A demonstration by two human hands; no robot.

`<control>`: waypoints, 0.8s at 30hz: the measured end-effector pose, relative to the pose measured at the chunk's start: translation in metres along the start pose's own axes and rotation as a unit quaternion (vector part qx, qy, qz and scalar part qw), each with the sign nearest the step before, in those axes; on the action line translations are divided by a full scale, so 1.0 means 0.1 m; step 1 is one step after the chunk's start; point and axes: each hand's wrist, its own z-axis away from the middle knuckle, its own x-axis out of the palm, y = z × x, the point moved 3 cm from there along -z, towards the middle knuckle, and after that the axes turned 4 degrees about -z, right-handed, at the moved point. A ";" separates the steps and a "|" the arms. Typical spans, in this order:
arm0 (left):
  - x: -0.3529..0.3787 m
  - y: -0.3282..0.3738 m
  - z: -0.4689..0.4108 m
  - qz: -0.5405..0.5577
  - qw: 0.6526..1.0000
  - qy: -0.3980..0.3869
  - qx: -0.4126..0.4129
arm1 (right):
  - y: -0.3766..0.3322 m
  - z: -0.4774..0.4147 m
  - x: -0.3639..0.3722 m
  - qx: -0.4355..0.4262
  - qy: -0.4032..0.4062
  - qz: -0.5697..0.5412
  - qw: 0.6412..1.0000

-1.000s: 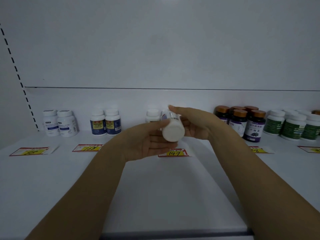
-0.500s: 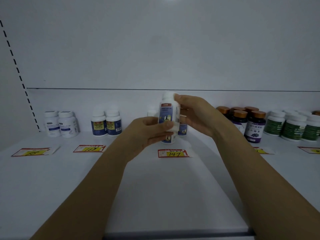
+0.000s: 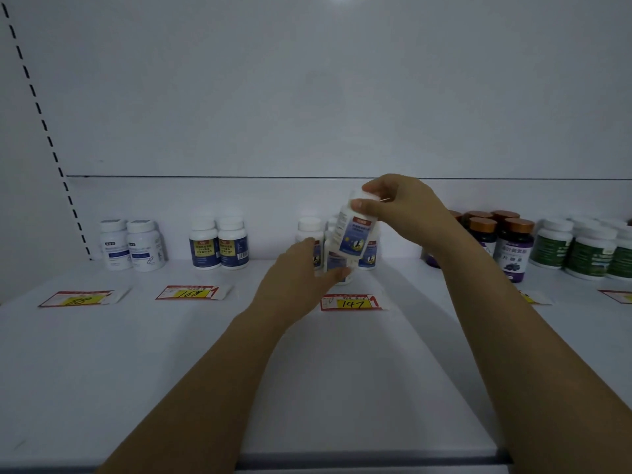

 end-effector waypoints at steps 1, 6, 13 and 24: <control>0.03 -0.06 -0.01 -0.038 0.999 -0.010 -0.002 | 0.02 -0.02 -0.01 -0.001 0.016 0.010 1.000; 0.13 -0.33 0.00 -0.203 0.970 -0.110 -0.077 | 0.17 -0.07 -0.02 0.000 0.072 0.041 0.997; 0.24 -0.46 0.02 -0.266 0.942 -0.184 -0.095 | 0.30 -0.09 0.02 0.015 0.094 0.044 0.994; 0.27 -0.48 0.03 -0.292 0.929 -0.209 -0.093 | 0.54 -0.03 0.30 0.037 -0.003 0.097 0.995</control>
